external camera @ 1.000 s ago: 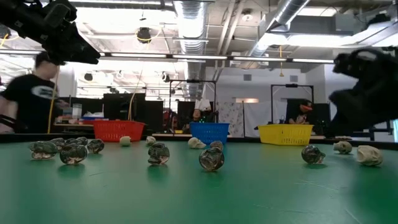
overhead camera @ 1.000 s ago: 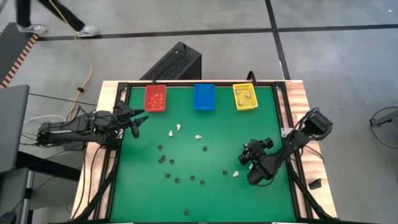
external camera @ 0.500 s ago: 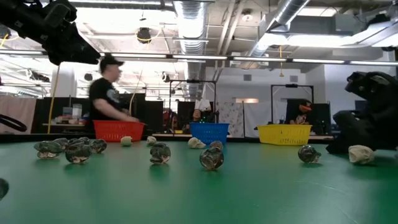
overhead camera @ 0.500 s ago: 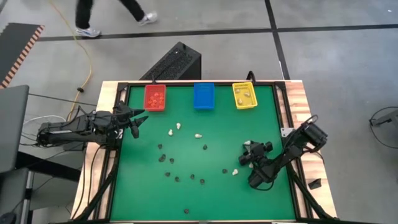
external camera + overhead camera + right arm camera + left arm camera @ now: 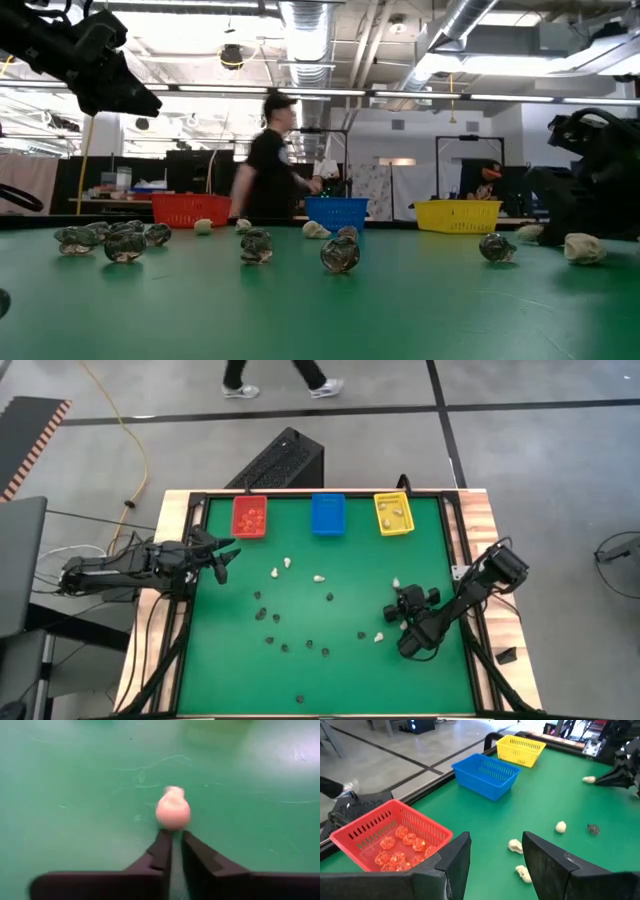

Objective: Sort Halloween decoration
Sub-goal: Put the white skull toy into the yellow bin

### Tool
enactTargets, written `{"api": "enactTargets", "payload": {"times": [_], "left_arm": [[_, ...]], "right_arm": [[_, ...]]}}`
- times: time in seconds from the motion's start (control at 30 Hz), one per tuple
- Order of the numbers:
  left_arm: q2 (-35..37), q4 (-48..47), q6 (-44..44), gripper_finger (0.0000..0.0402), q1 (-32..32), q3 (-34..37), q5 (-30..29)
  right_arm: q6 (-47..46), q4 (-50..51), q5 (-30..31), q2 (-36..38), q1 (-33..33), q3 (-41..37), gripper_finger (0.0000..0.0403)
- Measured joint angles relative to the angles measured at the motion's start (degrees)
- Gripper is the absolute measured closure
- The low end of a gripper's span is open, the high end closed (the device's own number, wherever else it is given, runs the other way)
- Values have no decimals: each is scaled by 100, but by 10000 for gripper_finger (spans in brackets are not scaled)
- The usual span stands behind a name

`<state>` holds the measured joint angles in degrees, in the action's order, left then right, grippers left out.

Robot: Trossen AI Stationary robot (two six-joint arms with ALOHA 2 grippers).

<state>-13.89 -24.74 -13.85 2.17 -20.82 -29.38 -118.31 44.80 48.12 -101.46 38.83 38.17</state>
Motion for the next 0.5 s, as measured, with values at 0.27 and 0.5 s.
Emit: {"api": "enactTargets", "payload": {"times": [0.27,0.5], "left_arm": [[2,122,66,233,2,0,-15],[2,121,68,233,2,0,-24]], "right_arm": [[515,52,10,500,-2,7,375],[1451,275,489,1196,-1,9,307]]}}
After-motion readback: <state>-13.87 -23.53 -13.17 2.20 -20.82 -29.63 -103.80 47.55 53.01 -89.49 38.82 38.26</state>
